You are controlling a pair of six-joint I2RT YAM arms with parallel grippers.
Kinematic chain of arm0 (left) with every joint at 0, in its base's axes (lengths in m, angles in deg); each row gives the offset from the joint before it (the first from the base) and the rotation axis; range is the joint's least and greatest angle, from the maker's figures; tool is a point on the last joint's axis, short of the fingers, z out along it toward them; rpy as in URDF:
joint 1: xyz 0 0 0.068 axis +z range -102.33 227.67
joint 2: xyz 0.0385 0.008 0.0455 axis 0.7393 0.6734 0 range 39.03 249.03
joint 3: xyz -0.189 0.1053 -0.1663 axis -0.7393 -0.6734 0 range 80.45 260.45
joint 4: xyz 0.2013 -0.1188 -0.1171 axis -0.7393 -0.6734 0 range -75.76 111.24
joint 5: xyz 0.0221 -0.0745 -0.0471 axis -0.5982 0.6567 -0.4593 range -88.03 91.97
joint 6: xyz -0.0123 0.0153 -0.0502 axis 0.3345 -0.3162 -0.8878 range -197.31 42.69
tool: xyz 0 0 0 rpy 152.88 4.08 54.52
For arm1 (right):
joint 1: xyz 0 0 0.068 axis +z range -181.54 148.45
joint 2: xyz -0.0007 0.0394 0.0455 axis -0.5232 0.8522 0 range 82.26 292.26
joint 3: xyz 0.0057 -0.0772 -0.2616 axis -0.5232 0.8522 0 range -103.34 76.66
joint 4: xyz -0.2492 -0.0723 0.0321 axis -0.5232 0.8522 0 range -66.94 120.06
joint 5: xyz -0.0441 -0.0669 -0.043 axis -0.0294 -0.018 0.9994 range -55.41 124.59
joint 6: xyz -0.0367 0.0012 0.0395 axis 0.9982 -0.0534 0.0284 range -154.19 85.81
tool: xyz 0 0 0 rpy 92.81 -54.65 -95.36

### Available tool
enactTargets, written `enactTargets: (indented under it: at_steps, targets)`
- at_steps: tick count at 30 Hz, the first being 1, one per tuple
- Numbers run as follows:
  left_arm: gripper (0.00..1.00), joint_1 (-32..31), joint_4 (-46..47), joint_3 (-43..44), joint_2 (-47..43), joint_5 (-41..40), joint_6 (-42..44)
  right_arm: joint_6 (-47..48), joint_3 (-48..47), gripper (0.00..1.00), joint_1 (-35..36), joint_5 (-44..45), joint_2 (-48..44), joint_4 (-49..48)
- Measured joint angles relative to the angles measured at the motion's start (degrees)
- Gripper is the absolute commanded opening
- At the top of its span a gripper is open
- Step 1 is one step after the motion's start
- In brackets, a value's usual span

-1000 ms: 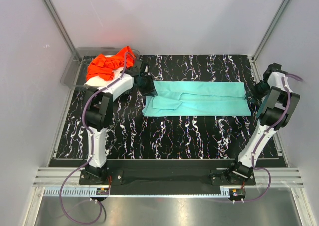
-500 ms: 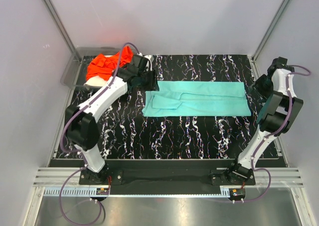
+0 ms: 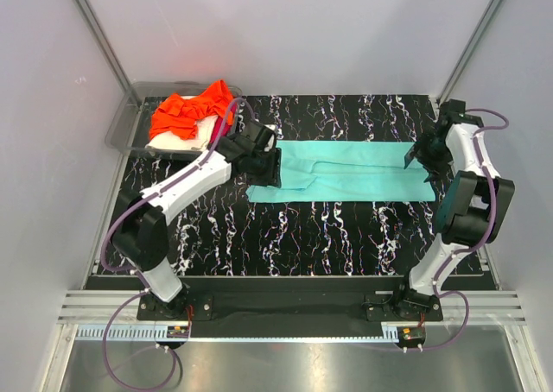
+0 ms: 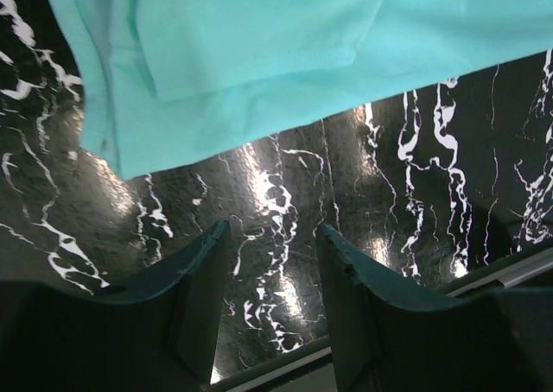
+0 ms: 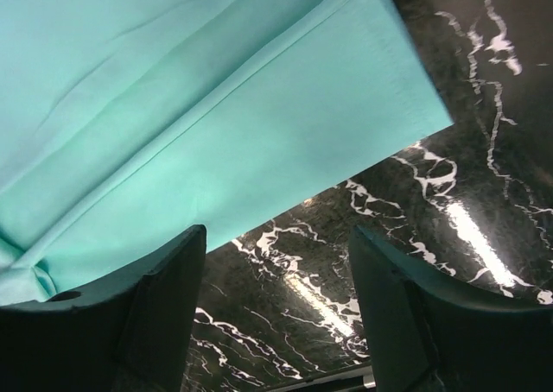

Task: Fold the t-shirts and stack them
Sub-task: Fold the tshirt

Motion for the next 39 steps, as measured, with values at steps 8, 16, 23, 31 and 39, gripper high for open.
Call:
enactTargets:
  at_steps: [8,16,23,31,39]
  targets:
    - [0.45,-1.27,0.81,-0.39,2.93,0.04,-2.86,0.37,5.25,0.68,5.81,-2.64,-2.1,-2.34]
    - [0.4,-0.46,2.1,-0.37,7.15,0.44,-3.43,0.44,6.75,0.46,13.07,-5.86,-1.2,-4.98]
    - [0.4,2.01,3.23,0.76,11.5,0.74,-3.19,0.39,5.81,0.47,13.51,-7.26,3.63,-5.95]
    - [0.39,3.54,4.59,2.49,17.53,1.07,-2.58,0.98,5.81,0.47,13.51,-7.3,7.23,-6.21]
    - [0.38,4.81,4.66,5.27,21.35,1.25,-0.15,2.1,7.61,0.48,13.51,-7.02,10.03,-7.21]
